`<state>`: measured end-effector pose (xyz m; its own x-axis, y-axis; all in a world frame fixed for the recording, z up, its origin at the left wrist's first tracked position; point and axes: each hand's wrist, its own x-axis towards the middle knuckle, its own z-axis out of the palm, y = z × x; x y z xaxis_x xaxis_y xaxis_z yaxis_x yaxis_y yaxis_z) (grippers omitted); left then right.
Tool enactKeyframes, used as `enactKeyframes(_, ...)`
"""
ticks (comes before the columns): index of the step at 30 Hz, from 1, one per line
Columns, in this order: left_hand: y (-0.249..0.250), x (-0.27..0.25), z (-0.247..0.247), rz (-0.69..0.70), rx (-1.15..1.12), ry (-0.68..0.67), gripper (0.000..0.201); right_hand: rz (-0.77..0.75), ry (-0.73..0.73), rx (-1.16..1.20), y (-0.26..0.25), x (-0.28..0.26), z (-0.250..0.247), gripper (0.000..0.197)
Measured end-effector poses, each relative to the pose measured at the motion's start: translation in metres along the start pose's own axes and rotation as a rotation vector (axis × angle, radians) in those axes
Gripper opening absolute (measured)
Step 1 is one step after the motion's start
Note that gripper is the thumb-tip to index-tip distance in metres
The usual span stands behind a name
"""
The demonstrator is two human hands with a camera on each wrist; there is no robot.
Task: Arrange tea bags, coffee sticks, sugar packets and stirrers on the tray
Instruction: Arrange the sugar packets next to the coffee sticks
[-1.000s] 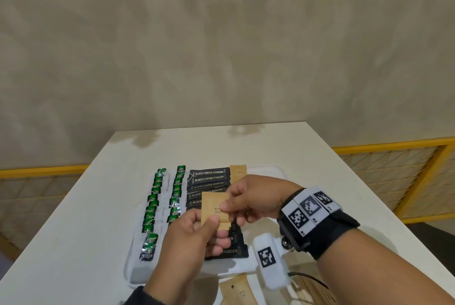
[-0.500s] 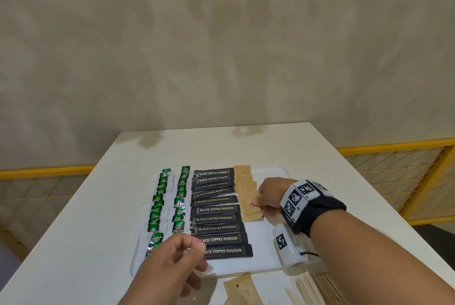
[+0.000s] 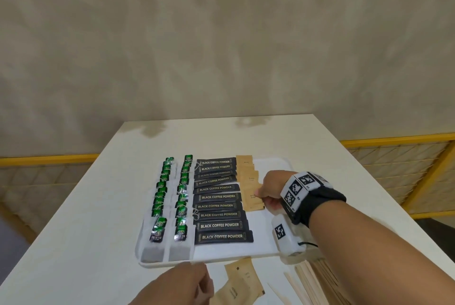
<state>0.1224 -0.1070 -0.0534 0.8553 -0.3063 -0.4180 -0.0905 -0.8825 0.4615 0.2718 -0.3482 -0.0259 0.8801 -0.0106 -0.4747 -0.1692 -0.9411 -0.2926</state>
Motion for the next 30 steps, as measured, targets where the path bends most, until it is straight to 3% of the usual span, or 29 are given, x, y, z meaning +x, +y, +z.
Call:
enactKeyframes(2, 0.013, -0.001, -0.004, -0.015, 0.117, -0.049, 0.028, 0.021, -0.007, -0.041, -0.005, -0.005, 0.0, 0.023)
enactKeyframes(5, 0.024, -0.013, -0.01, 0.045, 0.158, -0.034, 0.012, 0.02, -0.034, -0.123, -0.014, -0.022, -0.005, 0.018)
enactKeyframes(9, 0.032, -0.032, -0.017, 0.021, 0.077, -0.014, 0.04, -0.075, -0.002, -0.065, -0.022, -0.057, -0.013, 0.03)
enactKeyframes(16, 0.042, -0.052, -0.004, -0.054, 0.199, -0.004, 0.048, -0.253, -0.077, 0.028, -0.033, -0.137, 0.008, 0.027)
enactKeyframes(18, 0.042, -0.059, 0.004, -0.061, 0.204, 0.017, 0.04, -0.299, -0.135, -0.053, -0.034, -0.159, 0.023, 0.03)
enactKeyframes(22, 0.038, -0.068, 0.018, -0.057, 0.309, 0.112, 0.027, -0.334, -0.159, -0.433, -0.031, -0.195, 0.058, 0.04)
enactKeyframes(25, 0.03, -0.073, 0.022, -0.024, 0.362, 0.145, 0.023, -0.272, -0.168, -0.55, -0.019, -0.213, 0.081, 0.045)
enactKeyframes(27, 0.027, -0.079, 0.022, -0.001, 0.39, 0.135, 0.027, -0.236, -0.169, -0.548, -0.007, -0.228, 0.085, 0.039)
enactKeyframes(30, 0.026, -0.089, 0.017, 0.052, 0.411, 0.002, 0.05, -0.245, -0.135, -0.538, 0.016, -0.247, 0.087, 0.037)
